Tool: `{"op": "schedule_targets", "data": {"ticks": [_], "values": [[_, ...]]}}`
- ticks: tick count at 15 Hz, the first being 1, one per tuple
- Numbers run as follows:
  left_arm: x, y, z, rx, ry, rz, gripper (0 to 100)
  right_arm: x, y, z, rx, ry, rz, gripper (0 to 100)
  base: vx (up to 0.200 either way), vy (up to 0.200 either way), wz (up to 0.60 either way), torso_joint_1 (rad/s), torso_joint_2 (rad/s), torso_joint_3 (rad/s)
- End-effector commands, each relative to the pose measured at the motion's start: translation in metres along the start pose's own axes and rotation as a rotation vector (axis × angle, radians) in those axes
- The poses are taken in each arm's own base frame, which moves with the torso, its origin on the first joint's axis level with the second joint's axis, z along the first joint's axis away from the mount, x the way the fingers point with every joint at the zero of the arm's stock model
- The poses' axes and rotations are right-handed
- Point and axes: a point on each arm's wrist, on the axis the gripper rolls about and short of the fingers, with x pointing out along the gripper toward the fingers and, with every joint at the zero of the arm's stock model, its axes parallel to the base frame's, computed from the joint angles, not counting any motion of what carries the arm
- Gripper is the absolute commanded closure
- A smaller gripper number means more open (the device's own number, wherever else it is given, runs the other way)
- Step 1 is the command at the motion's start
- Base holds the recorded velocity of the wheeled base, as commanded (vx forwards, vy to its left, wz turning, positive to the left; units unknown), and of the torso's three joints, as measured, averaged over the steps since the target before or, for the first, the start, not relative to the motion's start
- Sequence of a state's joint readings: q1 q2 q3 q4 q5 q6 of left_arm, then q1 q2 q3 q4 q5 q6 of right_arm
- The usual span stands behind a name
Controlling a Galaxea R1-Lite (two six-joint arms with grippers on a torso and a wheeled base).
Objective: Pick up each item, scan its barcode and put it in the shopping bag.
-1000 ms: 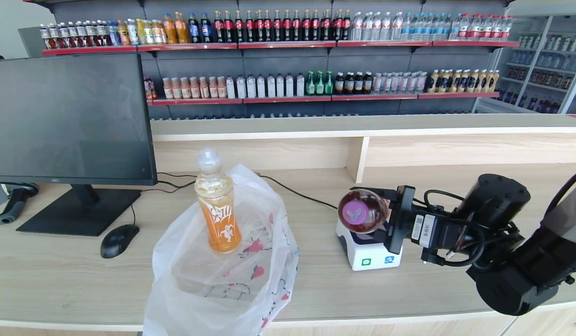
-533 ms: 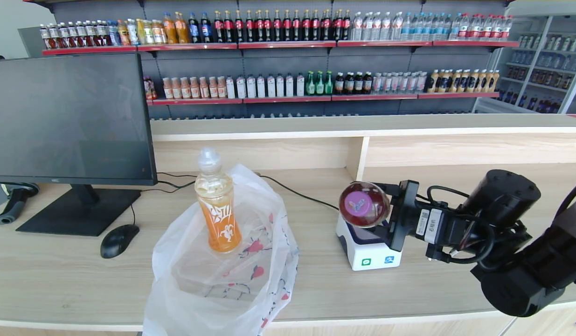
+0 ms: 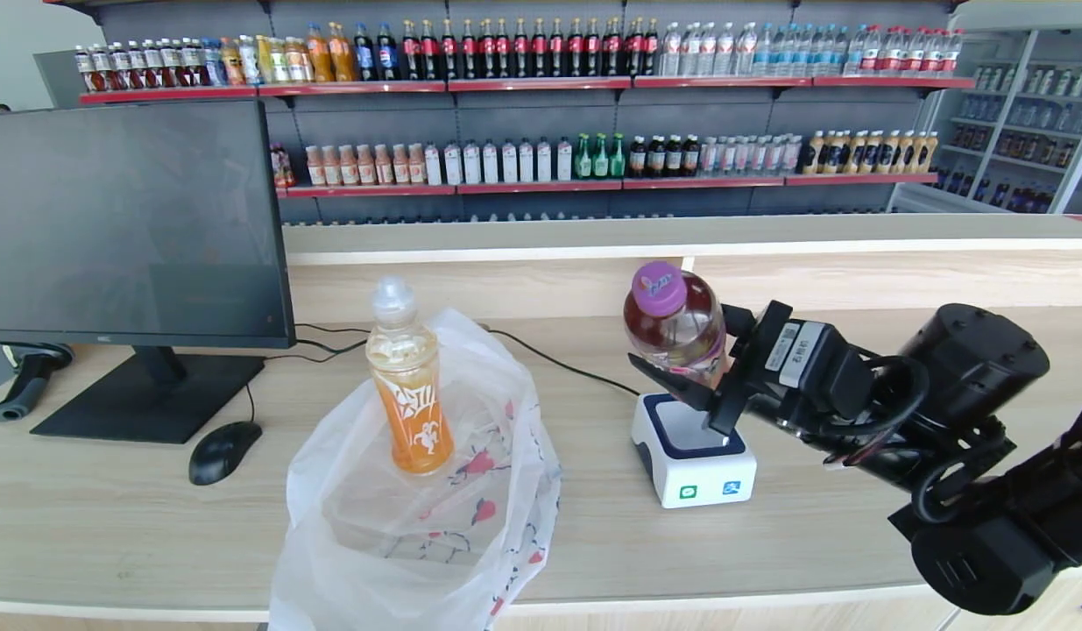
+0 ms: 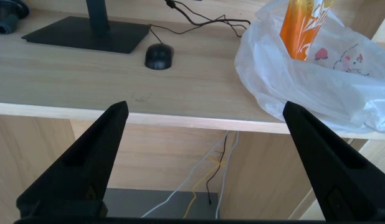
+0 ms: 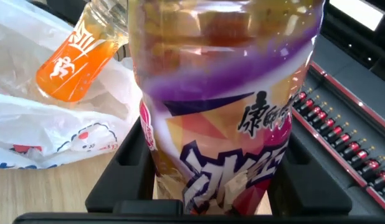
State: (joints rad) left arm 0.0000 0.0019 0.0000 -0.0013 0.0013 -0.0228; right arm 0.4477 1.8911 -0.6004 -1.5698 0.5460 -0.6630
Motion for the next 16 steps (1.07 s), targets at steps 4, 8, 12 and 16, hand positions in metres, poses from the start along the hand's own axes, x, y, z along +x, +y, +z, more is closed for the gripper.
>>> {"op": "schedule_targets", "data": {"ticks": [4, 8, 12, 16], "values": [[0.000, 0.000, 0.000, 0.000, -0.001, 0.000, 0, -0.004, -0.012, 0.024, 0.080, 0.009, -0.131, 100, 0.000, 0.000, 0.00, 0.000, 0.00, 0.000], [0.000, 0.000, 0.000, 0.000, -0.001, 0.000, 0, -0.016, -0.022, 0.039, 0.326, 0.043, -0.323, 100, 0.000, 0.000, 0.00, 0.000, 0.00, 0.000], [0.000, 0.000, 0.000, -0.002, -0.001, 0.000, 0, -0.040, -0.014, 0.039, 0.545, 0.125, -0.467, 100, 0.000, 0.000, 0.00, 0.000, 0.00, 0.000], [0.000, 0.000, 0.000, 0.000, -0.001, 0.000, 0, -0.052, -0.020, 0.024, 0.586, 0.179, -0.541, 100, 0.000, 0.000, 0.00, 0.000, 0.00, 0.000]]}}
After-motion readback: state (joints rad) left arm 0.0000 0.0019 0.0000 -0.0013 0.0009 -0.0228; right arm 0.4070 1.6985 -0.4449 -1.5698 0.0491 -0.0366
